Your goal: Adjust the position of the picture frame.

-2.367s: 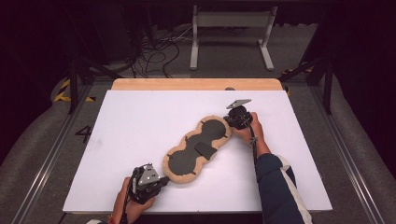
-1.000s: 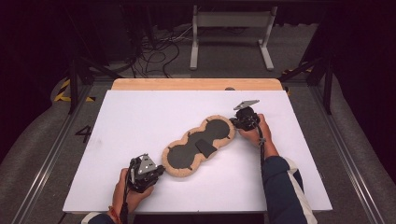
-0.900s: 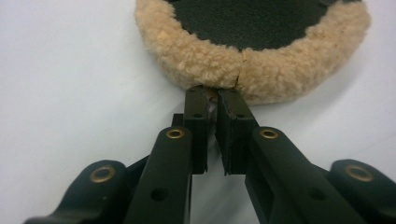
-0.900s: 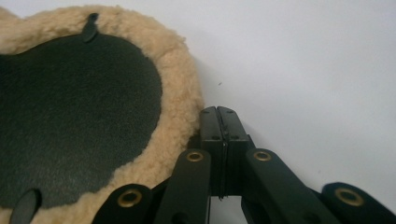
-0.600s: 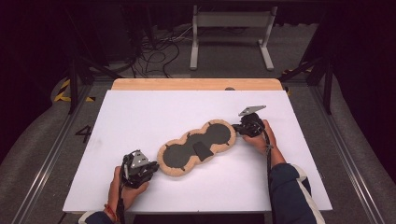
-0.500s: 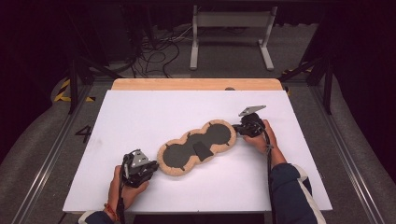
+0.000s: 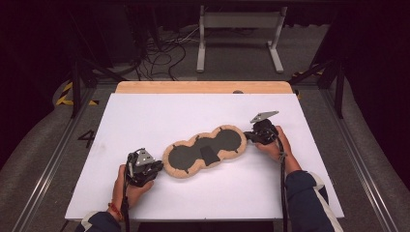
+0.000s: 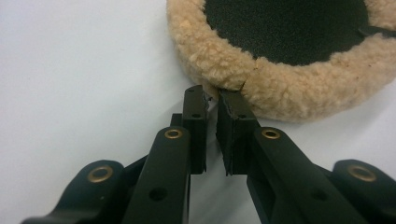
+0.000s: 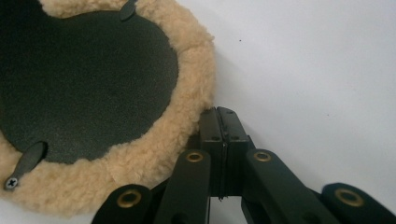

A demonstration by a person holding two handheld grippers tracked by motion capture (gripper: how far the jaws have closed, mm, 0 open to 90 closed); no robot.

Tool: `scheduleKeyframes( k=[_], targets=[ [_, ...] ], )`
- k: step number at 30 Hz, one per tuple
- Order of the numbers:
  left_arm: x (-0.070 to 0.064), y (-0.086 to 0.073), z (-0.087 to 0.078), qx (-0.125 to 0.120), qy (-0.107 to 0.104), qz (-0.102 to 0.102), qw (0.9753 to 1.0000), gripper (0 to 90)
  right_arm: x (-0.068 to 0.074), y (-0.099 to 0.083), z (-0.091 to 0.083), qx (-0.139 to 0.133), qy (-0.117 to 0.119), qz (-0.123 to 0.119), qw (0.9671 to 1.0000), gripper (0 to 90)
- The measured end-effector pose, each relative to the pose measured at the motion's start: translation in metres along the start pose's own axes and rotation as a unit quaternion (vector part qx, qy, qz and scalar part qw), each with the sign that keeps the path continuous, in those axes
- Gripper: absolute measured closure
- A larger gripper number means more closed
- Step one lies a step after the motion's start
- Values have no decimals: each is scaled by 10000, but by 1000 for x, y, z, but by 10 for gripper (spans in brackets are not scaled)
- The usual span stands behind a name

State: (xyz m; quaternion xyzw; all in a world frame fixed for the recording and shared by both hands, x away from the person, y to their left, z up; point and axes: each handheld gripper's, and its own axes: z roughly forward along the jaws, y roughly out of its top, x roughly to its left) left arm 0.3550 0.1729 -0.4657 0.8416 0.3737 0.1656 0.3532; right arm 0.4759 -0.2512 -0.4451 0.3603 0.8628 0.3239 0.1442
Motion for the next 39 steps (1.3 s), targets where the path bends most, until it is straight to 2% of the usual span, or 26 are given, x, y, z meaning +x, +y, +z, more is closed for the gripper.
scheduleKeyframes(
  k=[3, 6, 12, 15, 16, 20, 21, 22, 25, 28, 31, 34, 36, 38, 39],
  targets=[
    [3, 1, 1, -5, -27, 14, 10000, 823, 1, -1, -1, 34, -32, -19, 10000, 900],
    [5, 2, 3, -6, -110, -61, 9999, 829, 4, -3, -4, 56, -119, -52, 9999, 900],
    [11, 6, 6, 36, -197, 19, 9998, 836, 10, -11, -12, 109, -161, -121, 9997, 900],
    [10, 8, 7, 50, -144, 54, 9999, 837, 11, -14, -14, 88, -159, -123, 9998, 900],
    [12, 9, 8, 75, -142, 145, 9998, 836, 12, -15, -15, 85, -149, -123, 9998, 900],
    [17, 13, 12, 46, -137, 127, 9998, 825, 13, -20, -19, 35, -133, -87, 9999, 898],
    [17, 14, 13, 18, -90, 138, 9999, 813, 12, -20, -18, 18, -262, -112, 9996, 842],
    [18, 15, 14, 41, -136, 137, 9998, 810, 10, -19, -18, -19, -428, -5, 9991, 818],
    [20, 17, 16, 14, -152, 187, 9997, 808, 7, -19, -13, -147, -548, 120, 9983, 850],
    [21, 18, 18, -14, -141, 168, 9998, 801, 4, -17, -8, -293, -791, 365, 9958, 850],
    [22, 18, 19, -24, -112, 205, 9997, 782, -4, -12, -4, -307, -950, 531, 9936, 836],
    [22, 18, 19, -14, -122, 195, 9997, 774, -9, -9, -1, -318, -916, 596, 9935, 838],
    [24, 19, 20, -29, -132, 229, 9996, 774, -7, -7, 0, -315, -837, 518, 9946, 841],
    [25, 20, 21, -11, -165, 174, 9997, 773, -5, -6, 1, -292, -821, 445, 9952, 841],
    [26, 22, 22, -10, -180, 209, 9996, 773, -2, -6, 0, -290, -710, 368, 9964, 873]
  ],
)
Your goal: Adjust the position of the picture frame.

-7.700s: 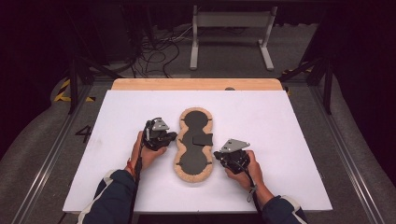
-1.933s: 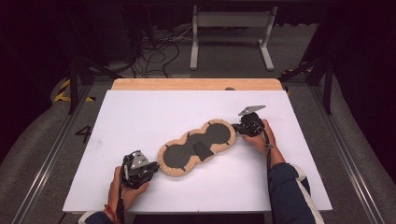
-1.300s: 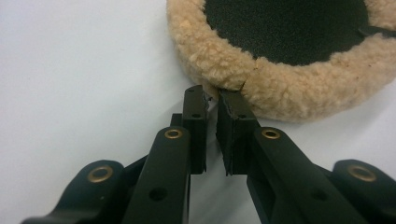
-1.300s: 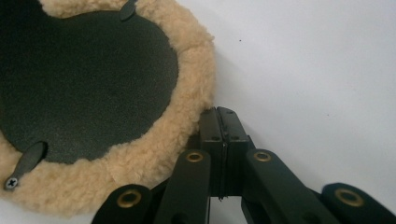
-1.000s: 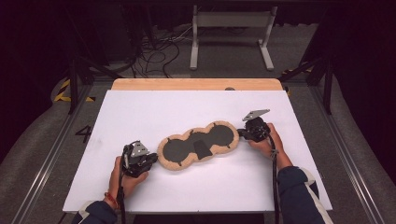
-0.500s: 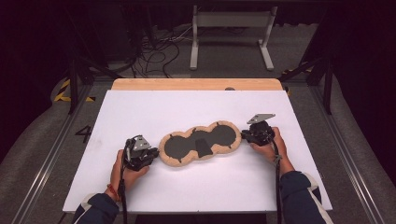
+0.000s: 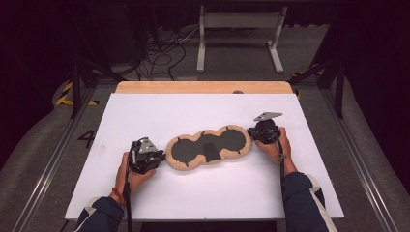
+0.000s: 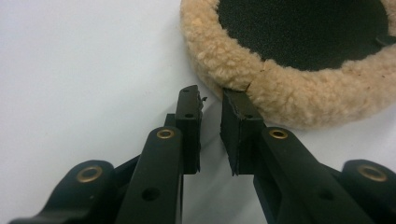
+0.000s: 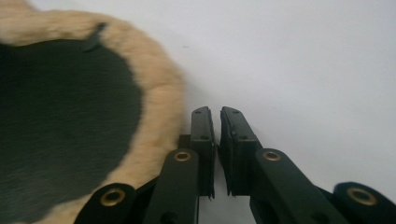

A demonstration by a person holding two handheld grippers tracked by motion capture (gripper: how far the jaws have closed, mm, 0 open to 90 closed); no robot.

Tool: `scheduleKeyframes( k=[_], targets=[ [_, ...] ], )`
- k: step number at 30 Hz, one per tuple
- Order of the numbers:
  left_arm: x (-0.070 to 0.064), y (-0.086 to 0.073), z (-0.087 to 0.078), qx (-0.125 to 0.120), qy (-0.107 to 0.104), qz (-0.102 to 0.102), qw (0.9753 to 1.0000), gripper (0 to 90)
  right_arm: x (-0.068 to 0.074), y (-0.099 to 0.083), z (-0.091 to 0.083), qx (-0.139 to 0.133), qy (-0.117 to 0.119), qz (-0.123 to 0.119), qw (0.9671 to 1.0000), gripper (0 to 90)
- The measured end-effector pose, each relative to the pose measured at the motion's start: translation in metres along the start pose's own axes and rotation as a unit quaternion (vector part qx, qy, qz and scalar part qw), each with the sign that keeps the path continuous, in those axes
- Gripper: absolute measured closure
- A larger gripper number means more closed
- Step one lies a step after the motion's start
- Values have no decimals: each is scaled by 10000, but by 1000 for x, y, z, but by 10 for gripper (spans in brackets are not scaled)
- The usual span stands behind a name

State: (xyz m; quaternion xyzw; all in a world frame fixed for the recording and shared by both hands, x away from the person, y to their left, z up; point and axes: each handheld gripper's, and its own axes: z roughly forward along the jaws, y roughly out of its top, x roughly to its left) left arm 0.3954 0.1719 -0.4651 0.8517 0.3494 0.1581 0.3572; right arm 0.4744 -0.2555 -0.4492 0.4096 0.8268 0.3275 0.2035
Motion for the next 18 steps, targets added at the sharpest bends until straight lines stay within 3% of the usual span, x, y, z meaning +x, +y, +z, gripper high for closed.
scheduleKeyframes(
  k=[6, 11, 18],
  targets=[
    [7, 3, 2, 14, -117, 137, 9998, 764, -1, -5, -3, -23, 165, -54, 9998, 900],
    [7, 5, 3, 76, -46, 247, 9997, 766, -4, -8, -6, -28, 409, -218, 9989, 900],
    [9, 4, 4, 41, -127, 257, 9996, 789, -4, -13, -12, -15, 582, -345, 9977, 900]
  ],
)
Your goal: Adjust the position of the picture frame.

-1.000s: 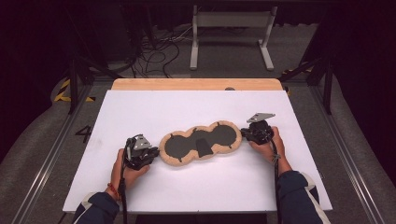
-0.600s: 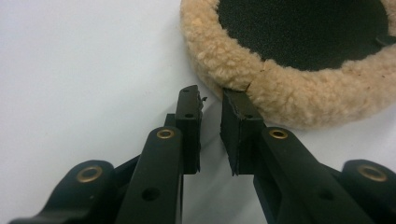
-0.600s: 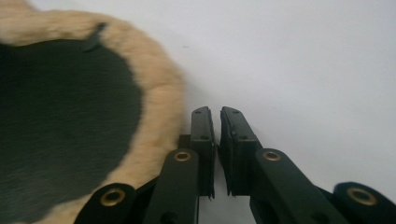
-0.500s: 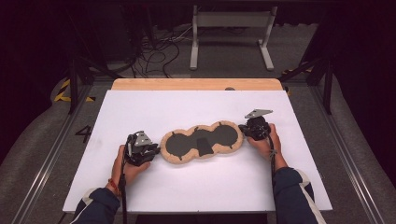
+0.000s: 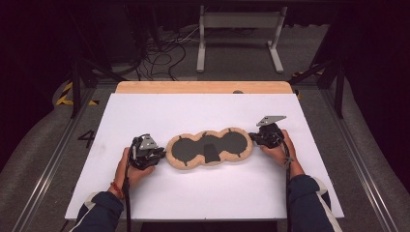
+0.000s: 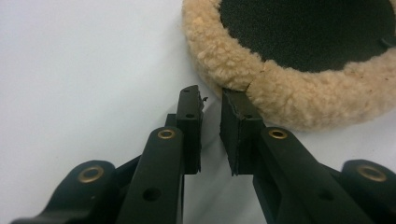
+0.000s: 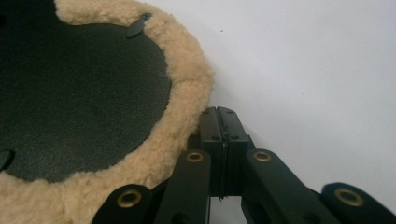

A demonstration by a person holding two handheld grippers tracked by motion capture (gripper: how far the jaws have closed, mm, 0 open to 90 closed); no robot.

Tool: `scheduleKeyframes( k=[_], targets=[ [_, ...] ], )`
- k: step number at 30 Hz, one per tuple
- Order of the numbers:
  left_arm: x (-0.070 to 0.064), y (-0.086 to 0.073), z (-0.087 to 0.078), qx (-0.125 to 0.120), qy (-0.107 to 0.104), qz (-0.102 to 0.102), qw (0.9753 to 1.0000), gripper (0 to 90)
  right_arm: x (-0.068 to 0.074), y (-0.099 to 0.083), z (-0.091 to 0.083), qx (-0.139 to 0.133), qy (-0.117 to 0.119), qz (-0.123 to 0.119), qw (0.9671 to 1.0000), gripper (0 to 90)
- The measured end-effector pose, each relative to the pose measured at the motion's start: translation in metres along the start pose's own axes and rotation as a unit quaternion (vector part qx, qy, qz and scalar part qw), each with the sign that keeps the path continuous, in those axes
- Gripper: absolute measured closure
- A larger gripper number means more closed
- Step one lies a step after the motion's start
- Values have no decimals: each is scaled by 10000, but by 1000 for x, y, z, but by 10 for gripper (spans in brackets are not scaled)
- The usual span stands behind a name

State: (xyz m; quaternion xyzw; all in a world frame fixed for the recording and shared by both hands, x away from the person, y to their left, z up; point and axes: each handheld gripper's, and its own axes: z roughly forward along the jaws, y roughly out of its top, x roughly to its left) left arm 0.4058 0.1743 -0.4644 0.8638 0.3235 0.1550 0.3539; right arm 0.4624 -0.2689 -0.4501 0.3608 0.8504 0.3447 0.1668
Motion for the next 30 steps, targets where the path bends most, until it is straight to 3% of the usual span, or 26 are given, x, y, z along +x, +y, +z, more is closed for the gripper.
scheduleKeyframes(
  k=[8, 13, 15, 21, 24, 30],
  targets=[
    [-1, 3, 1, 60, -140, 181, 9997, 874, 11, -12, -13, 13, 59, -292, 9996, 900],
    [2, 4, 2, 52, -245, 91, 9996, 899, 17, -21, -21, 14, 107, -262, 9996, 900],
    [4, 3, 3, 4, -368, -39, 9993, 899, 18, -23, -23, 7, 120, -227, 9997, 900],
    [2, 5, 4, 17, -472, 39, 9989, 900, 30, -33, -35, 66, 46, -270, 9996, 900],
    [2, 6, 4, 40, -474, 109, 9988, 900, 30, -36, -37, 20, 77, -115, 9999, 900],
    [1, 6, 5, 9, -503, 87, 9987, 900, 31, -39, -39, 11, 59, -57, 10000, 900]
  ],
)
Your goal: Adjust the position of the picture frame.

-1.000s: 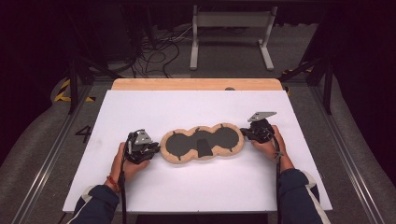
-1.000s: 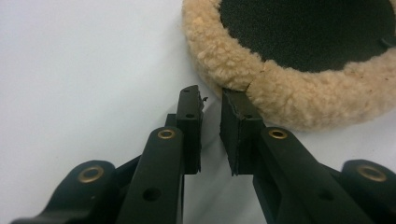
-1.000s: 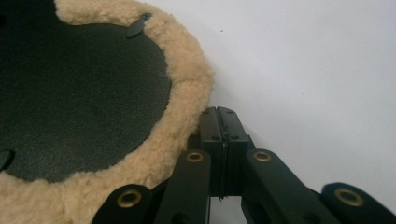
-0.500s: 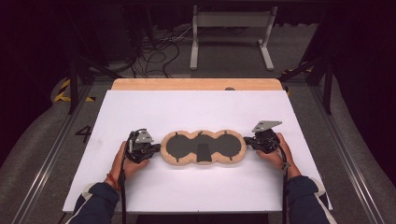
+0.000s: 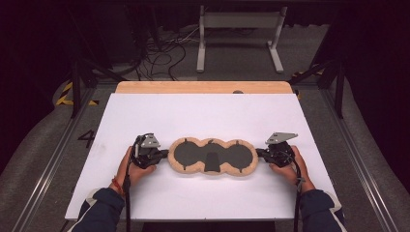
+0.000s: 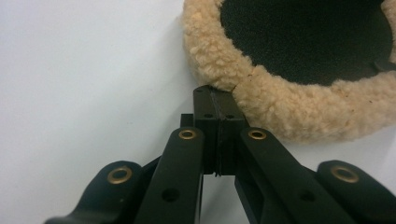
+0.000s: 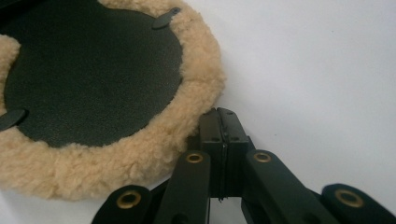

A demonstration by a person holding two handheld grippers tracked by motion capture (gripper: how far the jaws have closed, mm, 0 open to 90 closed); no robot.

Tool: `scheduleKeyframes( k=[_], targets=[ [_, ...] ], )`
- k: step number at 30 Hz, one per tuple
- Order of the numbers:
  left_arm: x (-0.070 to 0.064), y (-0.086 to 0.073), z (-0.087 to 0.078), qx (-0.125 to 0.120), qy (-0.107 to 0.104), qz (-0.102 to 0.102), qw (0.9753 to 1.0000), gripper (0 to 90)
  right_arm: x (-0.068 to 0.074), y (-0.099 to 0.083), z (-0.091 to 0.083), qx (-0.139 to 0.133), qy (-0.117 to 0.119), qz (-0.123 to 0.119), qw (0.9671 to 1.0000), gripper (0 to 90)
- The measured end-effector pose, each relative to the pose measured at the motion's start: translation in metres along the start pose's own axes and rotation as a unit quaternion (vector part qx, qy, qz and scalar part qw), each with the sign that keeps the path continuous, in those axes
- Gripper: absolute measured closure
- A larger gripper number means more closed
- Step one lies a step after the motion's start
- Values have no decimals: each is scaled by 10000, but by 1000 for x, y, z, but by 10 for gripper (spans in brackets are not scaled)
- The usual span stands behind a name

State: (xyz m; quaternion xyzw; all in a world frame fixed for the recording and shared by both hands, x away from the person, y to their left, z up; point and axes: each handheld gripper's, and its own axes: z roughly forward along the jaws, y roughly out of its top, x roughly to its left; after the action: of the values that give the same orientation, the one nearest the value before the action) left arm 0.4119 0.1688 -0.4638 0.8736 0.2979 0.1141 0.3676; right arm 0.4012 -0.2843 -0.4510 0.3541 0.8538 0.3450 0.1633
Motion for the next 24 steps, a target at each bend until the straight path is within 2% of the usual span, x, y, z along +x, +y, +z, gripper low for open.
scheduleKeyframes(
  k=[4, 7, 8, 11, 20, 24],
  targets=[
    [-1, 1, 0, 24, 1, 117, 9999, 900, 1, -1, -1, -25, -34, 83, 10000, 900],
    [-3, 0, -1, 18, -178, 73, 9998, 900, 1, -2, -1, -46, -145, 154, 9998, 900],
    [-4, -1, -1, 21, -239, 128, 9996, 900, 1, -2, 0, -62, -184, 175, 9997, 900],
    [-6, 0, -1, 47, -184, 186, 9996, 900, -2, -3, 0, -105, -181, 252, 9995, 900],
    [-8, -2, -3, 33, -317, 179, 9993, 900, 0, -1, 1, -70, -320, 353, 9988, 900],
    [-9, -3, -3, 37, -212, 222, 9995, 885, 0, -1, 1, -66, -340, 304, 9989, 900]
  ],
)
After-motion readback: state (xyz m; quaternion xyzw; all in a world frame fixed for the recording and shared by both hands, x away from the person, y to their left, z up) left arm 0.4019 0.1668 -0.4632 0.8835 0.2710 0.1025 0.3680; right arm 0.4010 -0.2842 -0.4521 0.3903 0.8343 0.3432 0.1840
